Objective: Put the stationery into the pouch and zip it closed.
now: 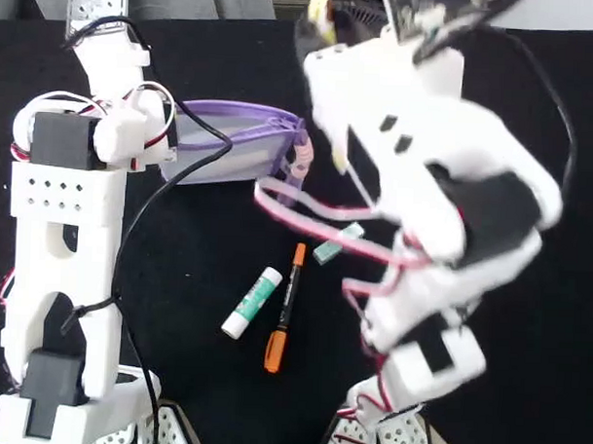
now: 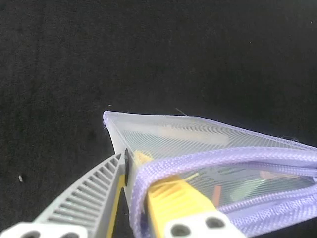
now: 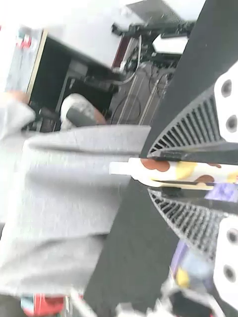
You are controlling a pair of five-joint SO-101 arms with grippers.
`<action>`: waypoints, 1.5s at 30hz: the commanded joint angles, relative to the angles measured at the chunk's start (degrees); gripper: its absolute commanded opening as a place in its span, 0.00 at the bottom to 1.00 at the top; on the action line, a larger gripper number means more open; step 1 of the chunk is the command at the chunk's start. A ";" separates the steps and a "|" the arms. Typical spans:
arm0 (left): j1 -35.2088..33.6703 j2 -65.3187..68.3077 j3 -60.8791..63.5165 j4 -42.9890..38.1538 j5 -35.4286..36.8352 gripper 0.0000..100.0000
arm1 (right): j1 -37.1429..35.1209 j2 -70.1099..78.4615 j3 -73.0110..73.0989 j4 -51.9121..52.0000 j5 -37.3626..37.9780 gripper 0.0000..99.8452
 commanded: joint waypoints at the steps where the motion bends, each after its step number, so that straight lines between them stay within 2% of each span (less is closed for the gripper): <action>1: 0.57 -0.44 -1.27 -0.09 0.79 0.03 | -3.43 -9.27 7.87 1.41 -0.26 0.01; 9: 0.57 -0.70 -1.27 0.09 0.79 0.03 | -5.36 -14.90 21.14 -4.66 -0.26 0.01; 13: 0.57 -0.88 -0.40 -0.18 0.79 0.03 | -8.97 -17.36 26.24 -6.68 -0.18 0.01; 18: 0.57 -0.88 -0.22 -0.18 0.79 0.03 | -10.37 -21.41 38.29 -14.86 -0.18 0.01; 27: 0.57 -0.88 -0.13 -0.18 0.79 0.03 | -10.37 -35.91 69.85 -41.49 -0.18 0.01; 36: 0.57 -0.44 -0.13 -0.18 0.79 0.03 | -10.64 -54.37 102.90 -75.34 -0.53 0.01; 41: 0.57 -0.62 1.27 -2.11 0.79 0.03 | -10.64 -63.69 116.35 -90.55 -0.70 0.01; 45: 0.57 -0.97 4.62 -4.92 0.79 0.03 | -10.64 -67.91 121.63 -98.29 -0.79 0.01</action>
